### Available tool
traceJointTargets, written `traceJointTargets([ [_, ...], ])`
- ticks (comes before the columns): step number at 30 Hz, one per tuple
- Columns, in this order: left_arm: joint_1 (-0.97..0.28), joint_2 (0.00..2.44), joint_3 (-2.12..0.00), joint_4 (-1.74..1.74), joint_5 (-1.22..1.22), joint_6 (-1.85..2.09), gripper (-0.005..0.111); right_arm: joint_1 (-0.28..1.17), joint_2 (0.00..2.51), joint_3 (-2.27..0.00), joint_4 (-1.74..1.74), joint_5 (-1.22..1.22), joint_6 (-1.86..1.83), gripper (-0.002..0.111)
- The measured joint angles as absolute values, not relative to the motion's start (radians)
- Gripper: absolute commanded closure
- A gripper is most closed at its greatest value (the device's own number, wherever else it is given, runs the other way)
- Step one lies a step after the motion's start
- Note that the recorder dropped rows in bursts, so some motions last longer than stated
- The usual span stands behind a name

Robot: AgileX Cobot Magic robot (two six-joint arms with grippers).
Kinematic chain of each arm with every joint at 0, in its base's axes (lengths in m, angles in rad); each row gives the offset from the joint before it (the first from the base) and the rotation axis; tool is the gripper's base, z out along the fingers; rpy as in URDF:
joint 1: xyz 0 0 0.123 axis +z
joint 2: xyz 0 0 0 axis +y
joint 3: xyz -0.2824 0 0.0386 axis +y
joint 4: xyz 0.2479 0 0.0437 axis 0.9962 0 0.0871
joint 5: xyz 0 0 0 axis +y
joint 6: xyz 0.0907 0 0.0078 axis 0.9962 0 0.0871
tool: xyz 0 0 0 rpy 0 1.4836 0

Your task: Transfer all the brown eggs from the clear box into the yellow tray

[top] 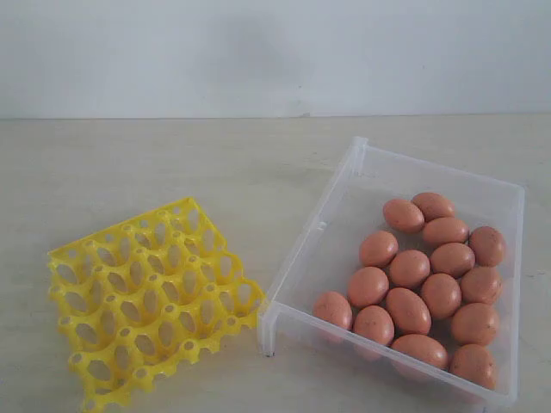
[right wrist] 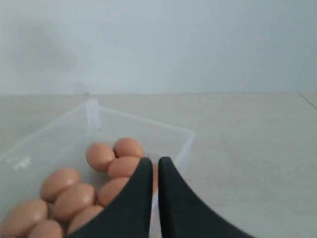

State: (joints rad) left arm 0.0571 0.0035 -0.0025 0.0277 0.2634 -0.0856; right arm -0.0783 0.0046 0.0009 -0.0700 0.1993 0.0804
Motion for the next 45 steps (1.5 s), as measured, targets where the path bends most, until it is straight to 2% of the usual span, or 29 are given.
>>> traceJointTargets([
  [7, 0.057, 0.003, -0.003, 0.028, 0.263, -0.086, 0.103, -0.078, 0.005, 0.001, 0.257, -0.029, 0.413, 0.107],
  [11, 0.057, 0.003, -0.003, 0.028, 0.263, -0.086, 0.103, -0.078, 0.005, 0.001, 0.273, -0.211, 0.384, 0.107],
  [14, 0.057, 0.003, -0.003, 0.028, 0.263, -0.086, 0.103, -0.078, 0.002, 0.001, 0.316, -0.508, 0.307, 0.107],
  [17, 0.057, 0.003, -0.003, 0.028, 0.263, -0.086, 0.103, -0.078, 0.032, -0.041, 0.51, -0.664, 0.18, 0.107],
  [20, 0.057, 0.003, -0.003, 0.028, 0.263, -0.086, 0.103, -0.078, 0.215, -0.205, 0.743, -0.8, -0.009, 0.107],
  [24, 0.057, 0.003, -0.003, 0.028, 0.263, -0.086, 0.103, -0.078, 0.62, -0.51, 0.66, -0.898, -0.175, 0.107],
  [26, 0.057, 0.003, -0.003, 0.028, 0.263, -0.086, 0.103, -0.078, 0.84, -0.685, 0.457, -0.74, -0.191, 0.107],
  [28, 0.057, 0.003, -0.003, 0.028, 0.263, -0.086, 0.103, -0.065, 1.043, -0.907, 0.143, -0.346, -0.083, 0.107],
  [30, 0.057, 0.003, -0.003, 0.028, 0.263, -0.086, 0.103, -0.005, 1.316, -1.201, -0.054, 0.281, -0.009, 0.107],
  [38, 0.057, 0.003, -0.003, 0.028, 0.262, -0.086, 0.103, 0.079, 1.693, -1.561, 0.123, 1.123, -0.452, 0.107],
  [45, 0.057, 0.003, -0.003, 0.028, 0.262, -0.086, 0.103, 0.09, 1.822, -1.577, 0.24, 1.158, -0.561, 0.107],
])
